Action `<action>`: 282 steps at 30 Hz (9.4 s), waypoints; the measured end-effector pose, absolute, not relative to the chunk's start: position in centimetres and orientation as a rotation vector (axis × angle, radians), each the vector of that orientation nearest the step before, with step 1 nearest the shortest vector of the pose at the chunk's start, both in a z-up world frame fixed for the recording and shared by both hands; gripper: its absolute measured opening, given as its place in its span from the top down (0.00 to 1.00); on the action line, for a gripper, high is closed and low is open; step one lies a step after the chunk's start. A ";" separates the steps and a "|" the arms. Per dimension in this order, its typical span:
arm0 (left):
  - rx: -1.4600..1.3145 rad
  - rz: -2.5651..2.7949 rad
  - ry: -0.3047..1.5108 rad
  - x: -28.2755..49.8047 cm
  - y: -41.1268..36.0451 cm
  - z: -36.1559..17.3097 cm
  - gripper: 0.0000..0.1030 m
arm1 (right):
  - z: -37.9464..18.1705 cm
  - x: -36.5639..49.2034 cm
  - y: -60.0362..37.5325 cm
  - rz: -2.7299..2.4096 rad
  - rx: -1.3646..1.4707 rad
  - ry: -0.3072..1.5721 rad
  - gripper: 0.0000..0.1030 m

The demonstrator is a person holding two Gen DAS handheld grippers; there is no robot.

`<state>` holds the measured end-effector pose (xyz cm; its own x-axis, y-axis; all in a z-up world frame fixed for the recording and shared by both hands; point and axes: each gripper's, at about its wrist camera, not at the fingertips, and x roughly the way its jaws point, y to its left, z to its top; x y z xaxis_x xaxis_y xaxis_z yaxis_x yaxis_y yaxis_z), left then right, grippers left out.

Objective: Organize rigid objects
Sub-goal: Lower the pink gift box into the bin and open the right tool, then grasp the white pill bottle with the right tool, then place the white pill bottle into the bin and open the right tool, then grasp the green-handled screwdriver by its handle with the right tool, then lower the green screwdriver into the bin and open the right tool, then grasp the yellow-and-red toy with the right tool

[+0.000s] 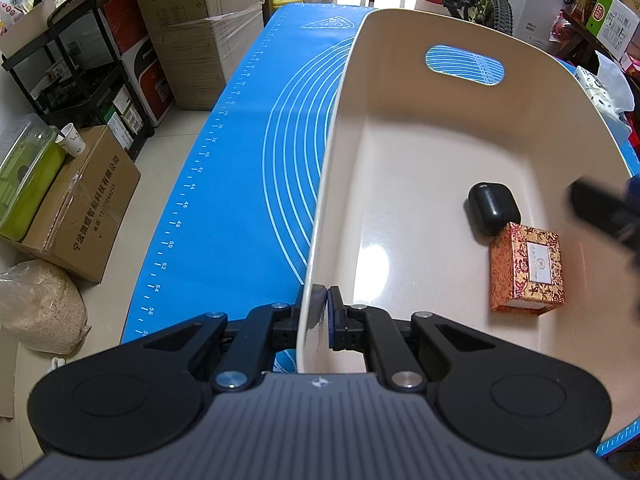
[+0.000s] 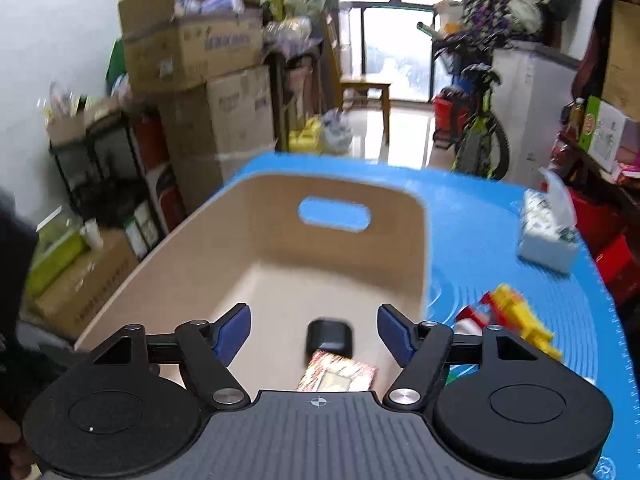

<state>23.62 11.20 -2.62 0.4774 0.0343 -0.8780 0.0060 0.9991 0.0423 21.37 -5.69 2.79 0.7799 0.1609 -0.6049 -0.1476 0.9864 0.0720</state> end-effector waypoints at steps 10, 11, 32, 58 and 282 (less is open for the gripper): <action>0.042 0.017 1.073 23.6 11.2 -2.6 0.91 | 4.8 19.9 -12.9 0.020 0.021 0.553 0.23; 0.042 0.017 1.072 23.6 11.2 -2.6 0.91 | 4.5 19.9 -13.8 -0.002 0.020 0.558 0.23; 0.041 0.019 1.073 23.6 11.2 -2.6 0.91 | -6.2 21.4 -25.6 -0.204 0.162 0.763 0.23; 0.043 0.020 1.072 23.5 11.2 -2.7 0.90 | -6.6 20.9 -25.6 -0.267 0.145 0.791 0.57; 0.063 0.037 1.075 23.9 10.4 -2.6 0.90 | -4.0 28.3 -22.8 -0.089 0.066 0.759 0.65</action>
